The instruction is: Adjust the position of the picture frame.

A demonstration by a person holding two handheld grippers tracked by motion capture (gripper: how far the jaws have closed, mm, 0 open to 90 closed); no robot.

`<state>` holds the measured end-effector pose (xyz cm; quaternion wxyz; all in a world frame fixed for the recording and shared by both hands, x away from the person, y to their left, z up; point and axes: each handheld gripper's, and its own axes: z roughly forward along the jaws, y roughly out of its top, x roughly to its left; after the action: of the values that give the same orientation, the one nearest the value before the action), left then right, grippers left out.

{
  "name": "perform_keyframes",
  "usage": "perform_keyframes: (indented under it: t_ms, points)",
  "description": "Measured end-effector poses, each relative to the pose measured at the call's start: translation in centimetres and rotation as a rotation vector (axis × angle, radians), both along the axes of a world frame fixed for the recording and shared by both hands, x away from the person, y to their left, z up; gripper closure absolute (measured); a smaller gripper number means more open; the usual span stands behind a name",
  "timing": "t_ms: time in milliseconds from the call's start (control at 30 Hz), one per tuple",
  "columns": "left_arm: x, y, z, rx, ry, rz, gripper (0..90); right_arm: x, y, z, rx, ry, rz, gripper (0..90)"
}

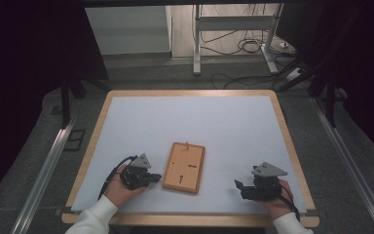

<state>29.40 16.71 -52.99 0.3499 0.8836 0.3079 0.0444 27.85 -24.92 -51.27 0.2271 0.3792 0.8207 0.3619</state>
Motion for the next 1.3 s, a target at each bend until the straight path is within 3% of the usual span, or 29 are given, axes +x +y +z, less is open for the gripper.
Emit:
perform_keyframes:
  t_ms: [333, 467, 933, 1300]
  points:
    - [0.0, -0.3, -0.1, -0.004, 0.001, -0.007, 90.0, 0.0, 0.0, 0.0, 0.001, -0.002, -0.001, 14.8]
    - [-0.1, -0.5, -0.3, 0.02, 0.005, -0.009, 90.0, 0.0, 0.0, 0.0, -0.001, -0.004, -0.001, 14.8]
    - [-0.3, -1.1, -0.1, 0.001, 0.003, -0.014, 90.0, 0.1, 0.1, -0.1, -0.003, -0.003, 0.001, 14.8]
    - [-0.6, -2.6, -0.1, -0.004, -0.002, -0.038, 90.0, 0.2, 0.1, -0.1, -0.005, 0.0, 0.001, 14.8]
